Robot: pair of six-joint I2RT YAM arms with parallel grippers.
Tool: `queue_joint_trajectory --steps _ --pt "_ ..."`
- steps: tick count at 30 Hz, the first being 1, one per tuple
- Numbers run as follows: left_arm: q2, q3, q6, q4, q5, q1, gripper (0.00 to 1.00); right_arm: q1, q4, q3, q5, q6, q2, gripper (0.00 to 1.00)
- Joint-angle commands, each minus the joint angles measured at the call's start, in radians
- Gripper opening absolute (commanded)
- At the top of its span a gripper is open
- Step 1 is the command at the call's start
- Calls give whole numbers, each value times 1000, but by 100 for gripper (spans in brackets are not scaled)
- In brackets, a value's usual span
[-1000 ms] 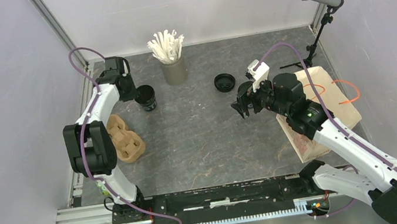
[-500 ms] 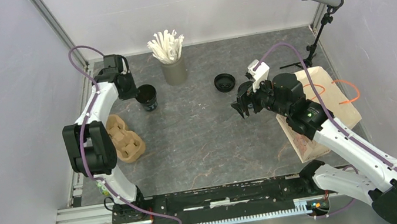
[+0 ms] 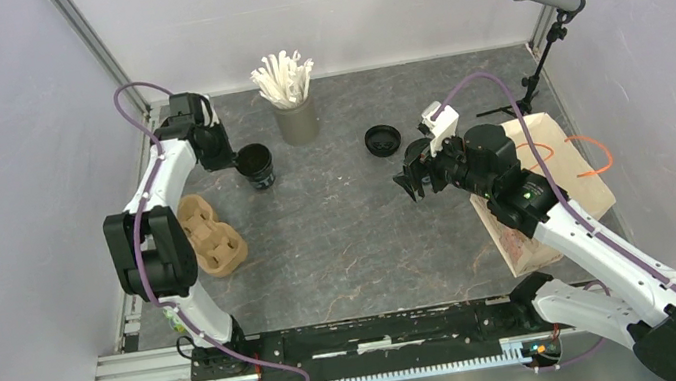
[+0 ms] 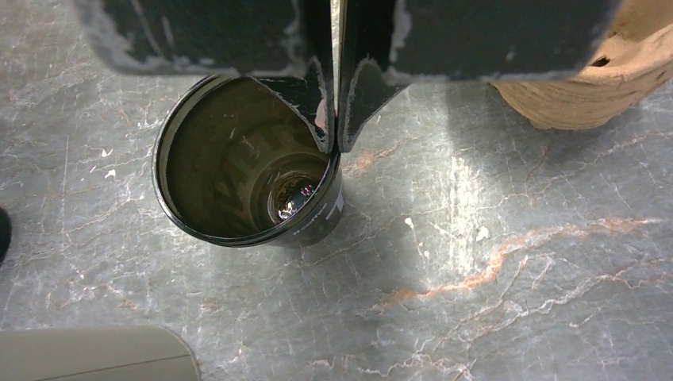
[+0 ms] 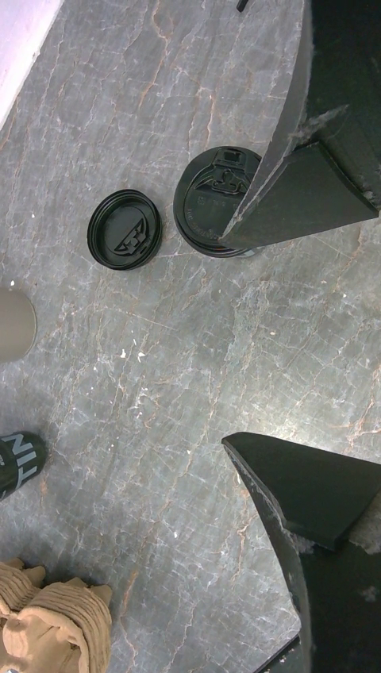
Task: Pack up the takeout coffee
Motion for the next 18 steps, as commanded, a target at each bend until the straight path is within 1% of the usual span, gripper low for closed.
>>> queue_joint_trajectory --steps 1,3,4,5,6,7,13,14,15,18 --pt "9 38 -7 -50 0 4 4 9 44 0 9 -12 -10 93" --pt "-3 32 1 -52 1 4 6 9 43 1 10 -12 -6 93" --pt "-8 31 4 -51 18 4 11 11 42 3 9 -12 -5 93" --pt "-10 33 7 -48 47 4 13 11 41 5 9 -12 -5 93" --pt "-9 33 6 -44 83 4 10 11 39 4 9 -12 -4 93" --pt "-7 37 2 -49 89 4 3 11 39 4 8 -14 -5 93" --pt "-11 32 1 -55 91 4 2 12 39 1 17 -15 -12 93" --pt "-16 31 -9 -53 109 4 2 12 39 0 16 -16 -11 93" --pt "-22 26 -23 -42 139 32 2 12 39 0 15 -15 -11 93" --pt "-43 -1 -84 13 249 63 2 14 40 -3 14 -16 -10 93"
